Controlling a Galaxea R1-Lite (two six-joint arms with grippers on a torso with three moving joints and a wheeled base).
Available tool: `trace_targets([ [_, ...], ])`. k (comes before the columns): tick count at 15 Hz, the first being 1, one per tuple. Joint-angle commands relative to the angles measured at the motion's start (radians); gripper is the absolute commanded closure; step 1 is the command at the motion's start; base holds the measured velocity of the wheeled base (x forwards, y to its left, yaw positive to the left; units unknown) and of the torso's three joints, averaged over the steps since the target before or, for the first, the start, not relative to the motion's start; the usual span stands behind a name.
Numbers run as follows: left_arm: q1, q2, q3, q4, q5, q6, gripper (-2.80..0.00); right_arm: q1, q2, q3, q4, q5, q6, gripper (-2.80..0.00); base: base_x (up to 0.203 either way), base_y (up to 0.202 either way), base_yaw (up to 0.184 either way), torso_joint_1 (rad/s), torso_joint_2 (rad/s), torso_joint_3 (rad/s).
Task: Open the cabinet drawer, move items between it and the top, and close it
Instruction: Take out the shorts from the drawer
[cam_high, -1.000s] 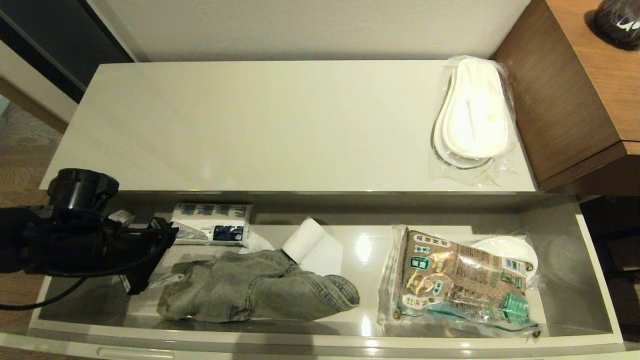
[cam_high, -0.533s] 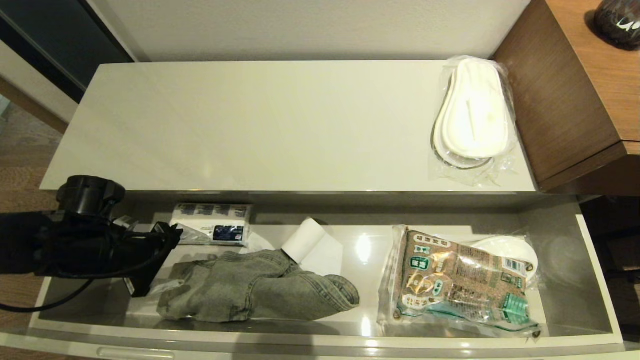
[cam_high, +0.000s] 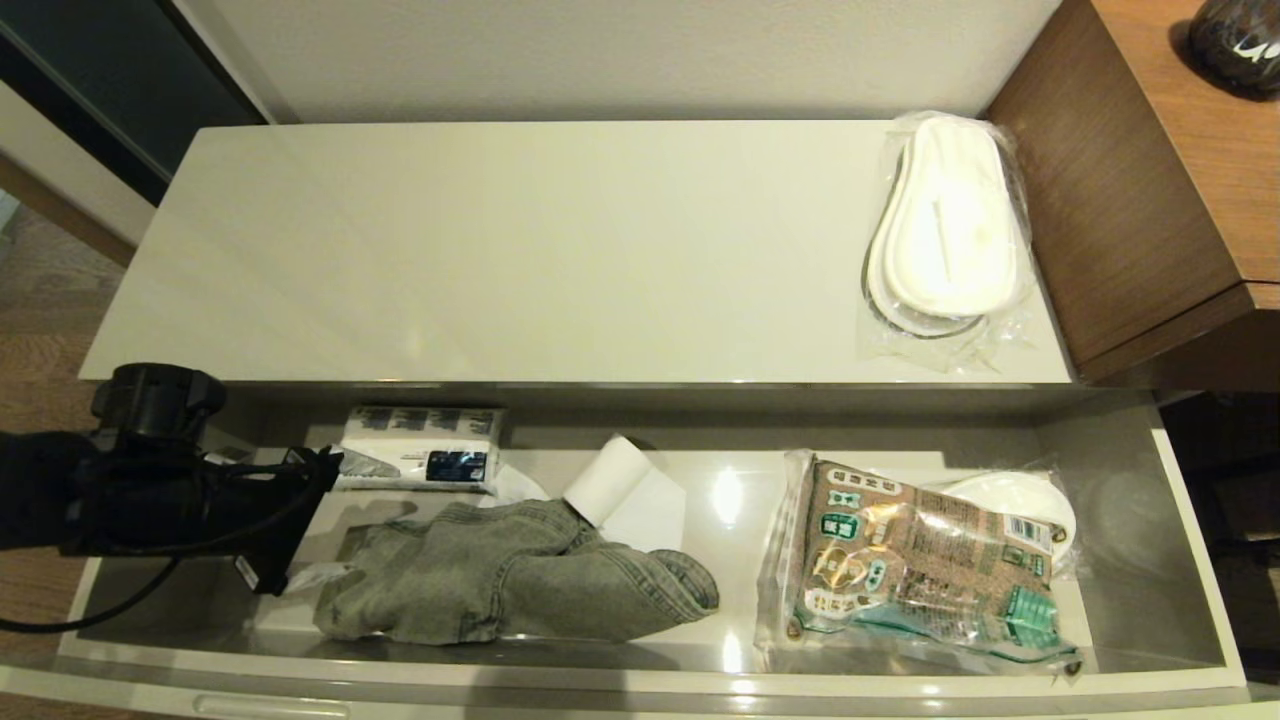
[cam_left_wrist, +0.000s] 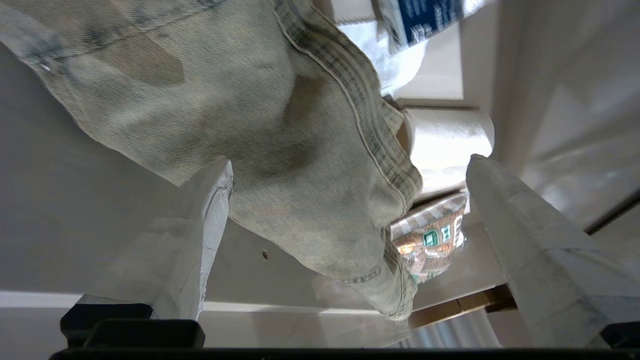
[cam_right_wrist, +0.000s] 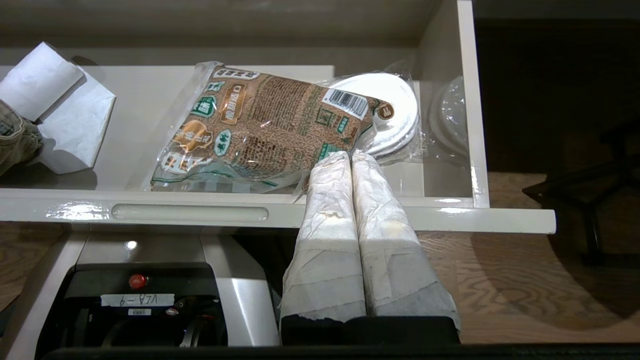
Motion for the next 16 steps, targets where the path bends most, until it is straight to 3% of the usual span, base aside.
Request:
trace_targets([
  [1,0.026,0.039,0.0,-0.014,-0.005,-0.005,-2.8,0.0,0.001,0.0,0.0,0.0,0.0,0.0,0.0,0.0,0.0,0.0,0.0,0.0],
  [6,0.099,0.1,-0.009,-0.072,-0.026,-0.005,-2.8,0.0,0.001,0.0,0.0,0.0,0.0,0.0,0.0,0.0,0.0,0.0,0.0,0.0],
  [16,0.11,0.153,-0.071,-0.071,-0.001,-0.008,-2.8,0.0,0.001,0.0,0.0,0.0,-0.002,0.0,0.0,0.0,0.0,0.0,0.0,0.0],
])
